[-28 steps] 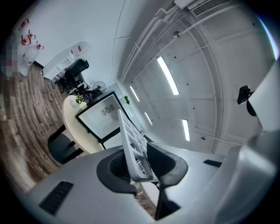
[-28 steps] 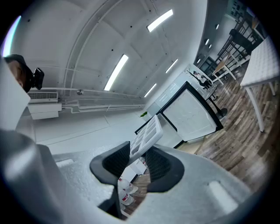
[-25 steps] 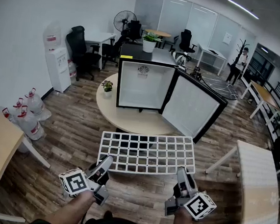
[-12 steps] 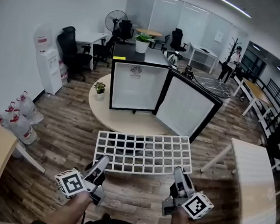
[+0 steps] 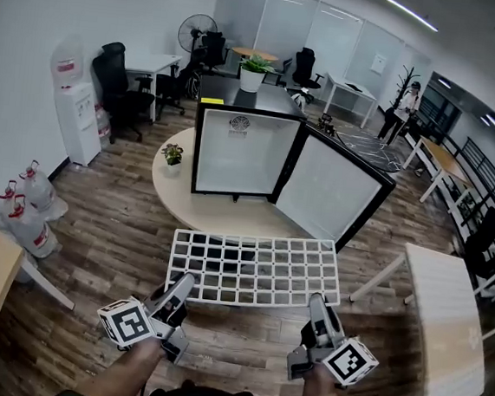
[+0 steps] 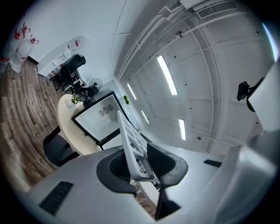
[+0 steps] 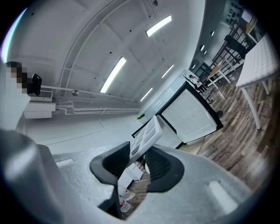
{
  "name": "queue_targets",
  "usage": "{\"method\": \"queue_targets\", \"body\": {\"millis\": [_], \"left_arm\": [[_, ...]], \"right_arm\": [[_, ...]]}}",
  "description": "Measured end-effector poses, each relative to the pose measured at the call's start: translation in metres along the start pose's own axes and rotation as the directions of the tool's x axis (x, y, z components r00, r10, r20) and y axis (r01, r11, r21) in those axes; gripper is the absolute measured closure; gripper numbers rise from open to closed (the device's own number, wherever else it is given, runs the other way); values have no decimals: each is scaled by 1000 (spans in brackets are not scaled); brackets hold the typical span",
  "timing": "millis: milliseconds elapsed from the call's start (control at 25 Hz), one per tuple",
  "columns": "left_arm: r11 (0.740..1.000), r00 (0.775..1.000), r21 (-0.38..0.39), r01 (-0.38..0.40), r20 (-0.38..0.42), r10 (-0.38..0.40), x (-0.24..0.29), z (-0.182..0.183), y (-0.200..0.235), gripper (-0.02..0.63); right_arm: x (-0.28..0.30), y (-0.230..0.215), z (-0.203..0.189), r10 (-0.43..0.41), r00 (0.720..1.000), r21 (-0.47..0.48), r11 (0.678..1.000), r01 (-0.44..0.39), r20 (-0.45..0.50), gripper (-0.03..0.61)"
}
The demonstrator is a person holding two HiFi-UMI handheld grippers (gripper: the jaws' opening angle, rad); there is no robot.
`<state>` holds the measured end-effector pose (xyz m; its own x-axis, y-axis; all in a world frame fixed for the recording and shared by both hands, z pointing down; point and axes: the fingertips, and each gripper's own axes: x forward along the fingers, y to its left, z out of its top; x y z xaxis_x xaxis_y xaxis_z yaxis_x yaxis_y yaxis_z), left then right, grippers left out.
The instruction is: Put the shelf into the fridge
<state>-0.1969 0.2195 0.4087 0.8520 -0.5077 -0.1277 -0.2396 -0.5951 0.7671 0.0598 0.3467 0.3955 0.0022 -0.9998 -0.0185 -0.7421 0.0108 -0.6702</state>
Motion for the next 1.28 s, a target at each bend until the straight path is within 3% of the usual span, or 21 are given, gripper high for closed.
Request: {"method": "queue_targets", "body": {"millis": [200, 360, 600, 720, 880, 1280], "left_arm": [[1000, 1000, -12, 2, -5, -2, 4, 6, 8, 523], [1000, 1000, -16, 6, 0, -6, 10, 10, 19, 523], [1000, 999, -17, -25, 24, 26, 32, 24, 36, 523], [995, 995, 14, -94, 29, 94, 43, 37, 51, 523], [995, 993, 24, -101, 63, 100, 74, 53, 62, 523], [989, 984, -20, -148, 94, 149, 156, 71, 97, 523]], "right_arm": [[1, -10, -3, -103, 995, -26, 994, 103, -18, 466], [14, -18, -5, -113, 993, -41, 993, 112, -25, 466], [56, -26, -2, -49, 998, -23, 999, 48, -35, 466], [87, -33, 1, -25, 998, 1, 1000, 25, -57, 466], [130, -48, 12, 4, 996, -22, 1000, -6, -84, 466], [226, -94, 46, 44, 988, 0, 999, -44, -151, 466]]}}
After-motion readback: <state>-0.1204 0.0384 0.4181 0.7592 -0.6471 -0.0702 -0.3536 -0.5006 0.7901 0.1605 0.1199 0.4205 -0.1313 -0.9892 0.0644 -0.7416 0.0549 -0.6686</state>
